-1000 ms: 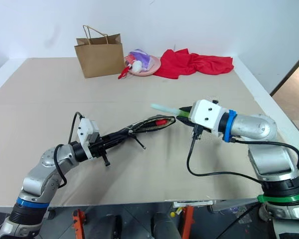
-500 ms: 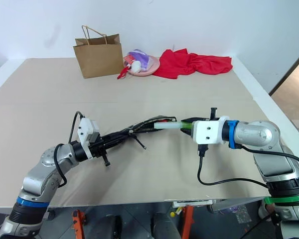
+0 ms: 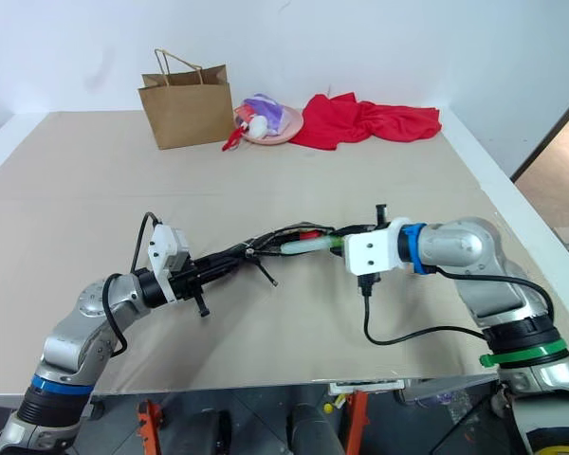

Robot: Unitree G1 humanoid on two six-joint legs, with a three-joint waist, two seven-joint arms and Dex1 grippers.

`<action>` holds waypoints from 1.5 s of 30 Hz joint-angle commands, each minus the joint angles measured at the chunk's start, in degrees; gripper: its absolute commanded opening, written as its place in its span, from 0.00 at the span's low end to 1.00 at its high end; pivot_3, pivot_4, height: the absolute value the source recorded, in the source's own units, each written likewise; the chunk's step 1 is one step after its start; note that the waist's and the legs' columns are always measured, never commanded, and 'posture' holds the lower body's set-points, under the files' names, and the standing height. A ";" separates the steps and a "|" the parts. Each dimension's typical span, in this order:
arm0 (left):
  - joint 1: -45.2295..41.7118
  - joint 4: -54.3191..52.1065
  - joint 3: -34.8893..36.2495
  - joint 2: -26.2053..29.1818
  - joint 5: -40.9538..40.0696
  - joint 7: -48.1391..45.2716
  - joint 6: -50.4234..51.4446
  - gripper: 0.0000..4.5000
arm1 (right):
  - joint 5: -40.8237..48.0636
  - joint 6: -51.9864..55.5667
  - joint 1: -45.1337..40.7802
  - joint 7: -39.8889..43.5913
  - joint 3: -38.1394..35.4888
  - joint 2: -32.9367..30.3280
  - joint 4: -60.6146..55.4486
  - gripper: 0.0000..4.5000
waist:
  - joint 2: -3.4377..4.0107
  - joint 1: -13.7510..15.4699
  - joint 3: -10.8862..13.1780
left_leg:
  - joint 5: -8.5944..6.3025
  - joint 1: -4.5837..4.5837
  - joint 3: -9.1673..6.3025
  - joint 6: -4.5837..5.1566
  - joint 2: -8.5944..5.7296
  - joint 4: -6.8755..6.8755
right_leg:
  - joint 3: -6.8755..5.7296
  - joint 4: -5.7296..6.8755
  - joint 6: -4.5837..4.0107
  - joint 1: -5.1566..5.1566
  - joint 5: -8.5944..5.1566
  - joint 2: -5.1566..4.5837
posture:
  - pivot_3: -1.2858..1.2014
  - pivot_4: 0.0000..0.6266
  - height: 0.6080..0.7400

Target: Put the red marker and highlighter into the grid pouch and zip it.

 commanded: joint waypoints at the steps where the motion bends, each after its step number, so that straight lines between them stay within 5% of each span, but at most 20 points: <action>1: -1.65 -0.41 0.49 0.16 -0.41 -0.51 -0.62 0.00 | -0.53 2.01 -3.49 1.69 1.82 1.89 -2.11 0.16 | 0.00 0.02 0.00 | 0.00 0.00 0.01 0.00 0.00 0.00 | 0.00 0.00 -0.01 0.00 0.00 0.00 | 0.52 0.24 1.00; 14: -1.86 0.06 0.49 0.23 -0.17 -0.88 -1.05 0.00 | -1.28 7.98 -8.69 2.73 4.19 8.58 -1.45 0.16 | 0.00 0.03 0.00 | 0.00 -0.02 -0.01 0.00 -0.01 0.00 | -0.03 0.00 -0.03 -0.01 0.01 -0.02 | 0.52 0.24 1.00; 23: -1.96 0.35 0.51 0.26 0.00 -1.22 -1.27 0.00 | 2.37 12.50 -8.89 4.31 0.01 5.20 0.00 0.16 | 0.00 0.03 0.00 | 0.00 -0.02 -0.02 0.00 -0.01 0.00 | -0.04 0.00 -0.04 0.00 0.01 -0.02 | 0.52 0.24 1.00; 37: -2.18 0.50 0.35 -0.08 0.15 -1.55 -1.38 0.00 | -0.17 10.65 -10.99 3.70 6.30 12.87 -1.15 0.16 | 0.00 -0.03 0.00 | 0.00 -0.04 -0.04 0.00 -0.01 0.00 | -0.06 0.02 -0.04 -0.03 0.01 -0.01 | 0.52 0.24 1.00; 45: -1.33 -0.32 0.57 -0.38 0.06 -0.90 -1.10 0.00 | -1.40 7.76 -12.10 2.02 3.99 11.78 2.47 0.93 | 0.00 0.06 0.00 | 0.00 -0.04 -0.12 0.00 0.00 0.00 | -0.14 0.02 -0.06 -0.01 0.02 0.00 | 0.52 0.24 1.00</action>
